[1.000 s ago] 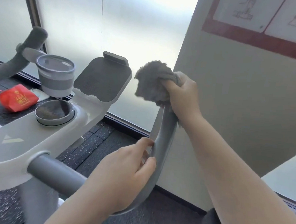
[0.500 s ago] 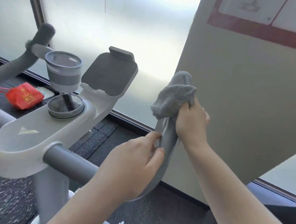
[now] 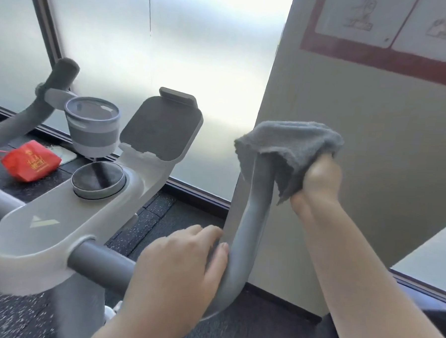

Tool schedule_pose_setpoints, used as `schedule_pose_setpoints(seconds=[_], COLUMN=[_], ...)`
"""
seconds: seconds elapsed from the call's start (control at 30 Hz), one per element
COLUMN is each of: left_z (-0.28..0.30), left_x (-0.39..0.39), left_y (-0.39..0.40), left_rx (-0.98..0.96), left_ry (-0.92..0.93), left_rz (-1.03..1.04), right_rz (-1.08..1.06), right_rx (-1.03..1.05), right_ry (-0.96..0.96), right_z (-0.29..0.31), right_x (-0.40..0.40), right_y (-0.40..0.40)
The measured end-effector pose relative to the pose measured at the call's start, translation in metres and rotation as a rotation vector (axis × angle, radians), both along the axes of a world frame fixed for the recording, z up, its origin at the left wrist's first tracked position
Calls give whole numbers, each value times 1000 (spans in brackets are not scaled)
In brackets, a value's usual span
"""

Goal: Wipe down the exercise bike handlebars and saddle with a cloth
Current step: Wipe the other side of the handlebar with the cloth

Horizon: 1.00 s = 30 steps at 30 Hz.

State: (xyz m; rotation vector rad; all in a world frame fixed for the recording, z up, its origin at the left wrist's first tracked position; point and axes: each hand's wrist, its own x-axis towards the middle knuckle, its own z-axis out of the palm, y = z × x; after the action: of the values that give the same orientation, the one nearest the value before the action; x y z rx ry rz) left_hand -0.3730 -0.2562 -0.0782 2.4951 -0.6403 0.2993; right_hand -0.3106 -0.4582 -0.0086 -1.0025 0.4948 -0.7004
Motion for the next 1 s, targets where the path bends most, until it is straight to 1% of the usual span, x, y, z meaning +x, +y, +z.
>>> schedule_pose_setpoints(seconds=[0.07, 0.1, 0.13, 0.2, 0.23, 0.27, 0.33, 0.37, 0.4, 0.43, 0.5, 0.53, 0.57, 0.6, 0.67, 0.7, 0.73, 0.83, 0.9, 0.93, 0.97, 1.0], left_z=[-9, -11, -12, -12, -8, -5, -3, -4, -2, 4, 3, -2, 0, -3, -4, -5, -3, -5, -3, -7, -10, -15], left_x=[2, 3, 1, -1, -3, -4, -3, -2, -2, -4, -5, -4, -3, -2, -2, -3, -6, -11, -12, -13, -13, -12], left_y=[14, 19, 23, 25, 25, 24, 23, 23, 23, 23, 24, 26, 27, 28, 27, 25, 20, 15, 15, 16, 16, 17], left_rx=[90, 120, 145, 169, 192, 214, 275, 291, 282, 277, 314, 335, 379, 405, 278, 265, 271, 151, 96, 99, 88, 74], left_ry=[-26, -77, -119, -182, -191, -195, -146, -141, -124, -112, -143, -127, -121, -118, -153, -142, -134, -153, -109, -79, -88, -142], left_rz=[34, 29, 5, -41, -62, -61, -42, -23, -26, -37, -92, -134, -167, -194, -174, -157, -142, -91, -64, -78, -88, -85], right_rz=[-113, -164, -191, -206, -178, -106, 120, 186, 201, 145, 75, 58, 40, 22, 14, 26, 33, -13, -78, -75, -41, 19], right_rx=[81, 88, 97, 50, 7, -13, -68, -141, -233, -352, -460, -512, -596, -709, -941, -985, -983, -914, -842, -837, -864, -911], right_ry=[-6, -16, -66, -138, -106, -63, 9, 60, 109, 150, 96, 51, 61, 112, 243, 274, 277, 265, 181, 136, 114, 97], right_z=[-7, -6, -3, -1, -3, -8, -25, -28, -30, -29, -25, -30, -36, -45, -56, -54, -49, -33, -43, -53, -60, -65], right_x=[-5, -6, -9, -9, -10, -10, -8, -7, -3, 2, 5, 2, -8, -16, -26, -24, -17, -1, -6, -13, -23, -31], right_y=[-4, -12, -19, -28, -27, -20, 3, 18, 28, 35, 46, 48, 52, 54, 57, 55, 51, 49, 56, 60, 64, 64])
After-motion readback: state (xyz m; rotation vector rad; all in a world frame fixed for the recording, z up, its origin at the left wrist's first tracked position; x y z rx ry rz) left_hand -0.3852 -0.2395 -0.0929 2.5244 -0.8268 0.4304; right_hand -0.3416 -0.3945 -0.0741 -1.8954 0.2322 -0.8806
